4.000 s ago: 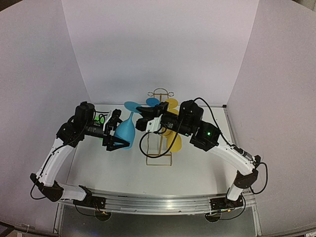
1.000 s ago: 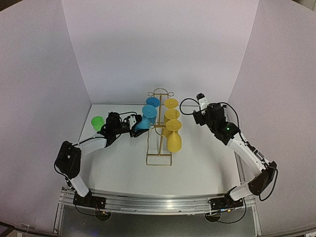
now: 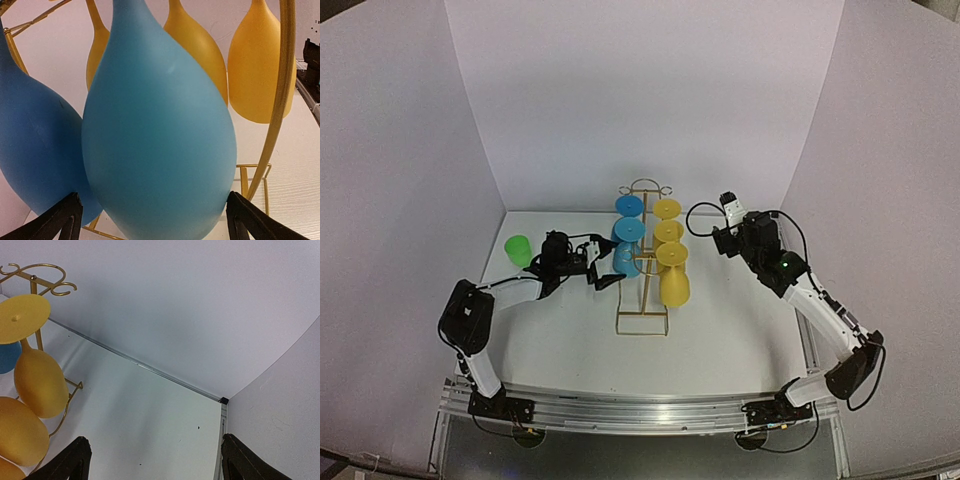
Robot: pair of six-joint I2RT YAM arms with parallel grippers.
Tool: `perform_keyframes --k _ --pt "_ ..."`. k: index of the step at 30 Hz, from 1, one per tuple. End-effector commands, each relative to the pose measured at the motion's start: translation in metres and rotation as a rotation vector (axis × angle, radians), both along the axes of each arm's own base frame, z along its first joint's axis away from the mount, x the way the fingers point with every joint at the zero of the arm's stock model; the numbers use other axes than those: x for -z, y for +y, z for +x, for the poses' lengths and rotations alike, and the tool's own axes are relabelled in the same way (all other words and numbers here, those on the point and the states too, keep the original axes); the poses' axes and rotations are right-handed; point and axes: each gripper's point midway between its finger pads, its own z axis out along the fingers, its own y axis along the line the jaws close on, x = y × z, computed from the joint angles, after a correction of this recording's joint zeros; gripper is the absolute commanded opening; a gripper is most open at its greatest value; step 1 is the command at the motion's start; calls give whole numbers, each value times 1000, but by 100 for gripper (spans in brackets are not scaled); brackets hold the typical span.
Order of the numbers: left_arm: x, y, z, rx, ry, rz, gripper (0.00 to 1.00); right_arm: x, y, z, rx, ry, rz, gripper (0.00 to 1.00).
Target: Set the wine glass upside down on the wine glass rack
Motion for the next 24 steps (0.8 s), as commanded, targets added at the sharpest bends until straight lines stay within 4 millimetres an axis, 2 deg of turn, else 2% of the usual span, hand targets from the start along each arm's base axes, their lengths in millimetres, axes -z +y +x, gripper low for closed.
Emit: perform_keyframes --k 1,8,15,18,20,23,24 --pt "0 7 -7 -18 17 9 100 -18 -3 -5 -8 -42 33 85" --pt "-1 33 -32 -48 74 59 100 -20 -6 -9 2 -44 58 85" --pt "-1 87 -61 -100 165 185 100 -19 -11 -13 38 -34 113 85" --pt "-9 113 -68 -149 216 222 99 -17 -14 -14 63 -23 138 85" --pt "-21 132 -60 -222 255 232 99 -17 -16 -15 79 -15 154 85" --pt "-42 166 -32 -359 331 260 95 -18 -18 -16 99 -7 180 85" --pt "-56 185 -19 -422 377 276 93 -18 -18 -17 101 -1 189 85"
